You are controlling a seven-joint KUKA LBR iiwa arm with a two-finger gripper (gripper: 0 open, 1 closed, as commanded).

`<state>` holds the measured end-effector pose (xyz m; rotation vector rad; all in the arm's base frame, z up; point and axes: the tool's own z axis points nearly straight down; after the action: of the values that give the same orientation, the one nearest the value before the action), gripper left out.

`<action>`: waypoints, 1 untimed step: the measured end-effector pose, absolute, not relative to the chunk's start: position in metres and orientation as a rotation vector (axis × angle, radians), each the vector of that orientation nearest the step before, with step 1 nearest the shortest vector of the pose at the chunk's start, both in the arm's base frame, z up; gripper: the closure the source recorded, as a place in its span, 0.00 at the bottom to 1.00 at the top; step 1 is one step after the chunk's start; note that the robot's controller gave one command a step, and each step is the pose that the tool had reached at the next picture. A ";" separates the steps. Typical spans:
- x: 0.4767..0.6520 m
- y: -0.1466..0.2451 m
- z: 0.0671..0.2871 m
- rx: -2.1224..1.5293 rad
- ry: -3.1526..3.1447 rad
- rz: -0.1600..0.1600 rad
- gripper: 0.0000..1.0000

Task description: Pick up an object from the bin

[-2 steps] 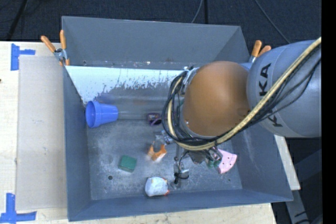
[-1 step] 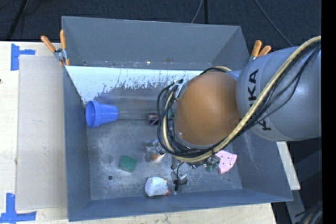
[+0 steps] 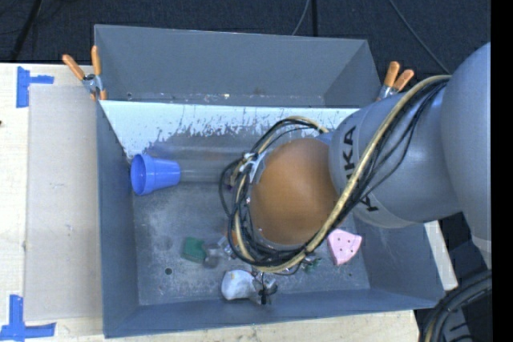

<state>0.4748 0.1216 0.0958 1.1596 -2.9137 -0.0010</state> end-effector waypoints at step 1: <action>0.478 0.130 0.073 1.409 -2.818 0.000 1.00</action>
Offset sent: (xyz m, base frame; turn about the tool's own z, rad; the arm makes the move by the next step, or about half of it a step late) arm 0.0000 0.0000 0.0000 0.0000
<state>0.4785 0.1302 0.0725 1.4089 -2.8184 0.0004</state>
